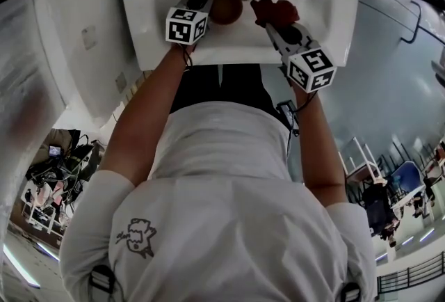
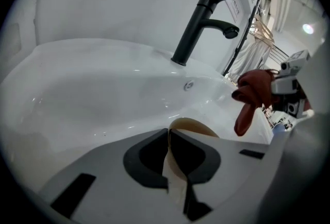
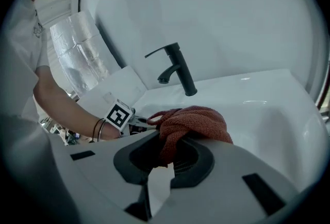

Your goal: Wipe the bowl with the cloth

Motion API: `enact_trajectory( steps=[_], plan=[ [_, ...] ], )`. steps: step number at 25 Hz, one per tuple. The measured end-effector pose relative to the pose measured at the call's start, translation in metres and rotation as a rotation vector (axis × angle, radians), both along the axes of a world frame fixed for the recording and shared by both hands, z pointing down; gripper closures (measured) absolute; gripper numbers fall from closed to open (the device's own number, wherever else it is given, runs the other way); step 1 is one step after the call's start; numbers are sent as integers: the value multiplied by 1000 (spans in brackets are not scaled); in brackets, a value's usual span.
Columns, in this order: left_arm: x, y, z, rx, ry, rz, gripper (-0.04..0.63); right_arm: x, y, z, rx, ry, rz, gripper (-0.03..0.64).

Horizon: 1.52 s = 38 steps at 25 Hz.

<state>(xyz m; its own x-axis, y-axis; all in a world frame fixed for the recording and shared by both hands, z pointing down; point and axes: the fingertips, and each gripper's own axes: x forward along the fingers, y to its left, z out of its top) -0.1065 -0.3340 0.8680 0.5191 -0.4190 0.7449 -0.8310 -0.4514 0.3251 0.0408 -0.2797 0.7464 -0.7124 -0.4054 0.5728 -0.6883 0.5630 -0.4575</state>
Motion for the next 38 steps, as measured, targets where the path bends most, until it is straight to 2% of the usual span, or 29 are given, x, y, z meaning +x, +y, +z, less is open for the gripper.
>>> enact_trajectory(
  steps=[4,6,8,12,15,18,21,24,26,29,34,38],
  plan=[
    [2,2,7,-16,-24,4,554,10,-5,-9,13,-15,24,565],
    [1,0,7,-26,-19,-3,489,11,-6,-11,22,-15,22,565],
    [-1,-1,5,-22,-20,-6,469,10,-5,-11,25,-11,12,565],
    [-7,0,-11,-1,-27,-7,459,8,0,-20,42,-11,-7,565],
    [-10,-9,-43,51,-28,2,464,8,-4,-37,78,-7,-36,566],
    [-18,-31,-84,145,-31,6,483,3,-21,-57,140,-9,-55,566],
    [-21,-16,-134,209,-34,51,509,-3,-6,-88,159,-14,-60,565],
    [-22,-10,-189,266,51,18,575,-7,0,-113,197,-2,-95,565],
    [-24,-22,-225,332,131,-26,581,-8,-19,-124,251,2,-111,565],
    [-26,-25,-264,402,194,-79,581,-6,-34,-144,312,0,-134,566],
    [-32,-15,-292,422,212,-178,581,-3,-47,-159,319,-24,-195,566],
    [-31,-5,-315,459,191,-167,581,-12,-53,-172,327,-91,-244,566]
  ],
)
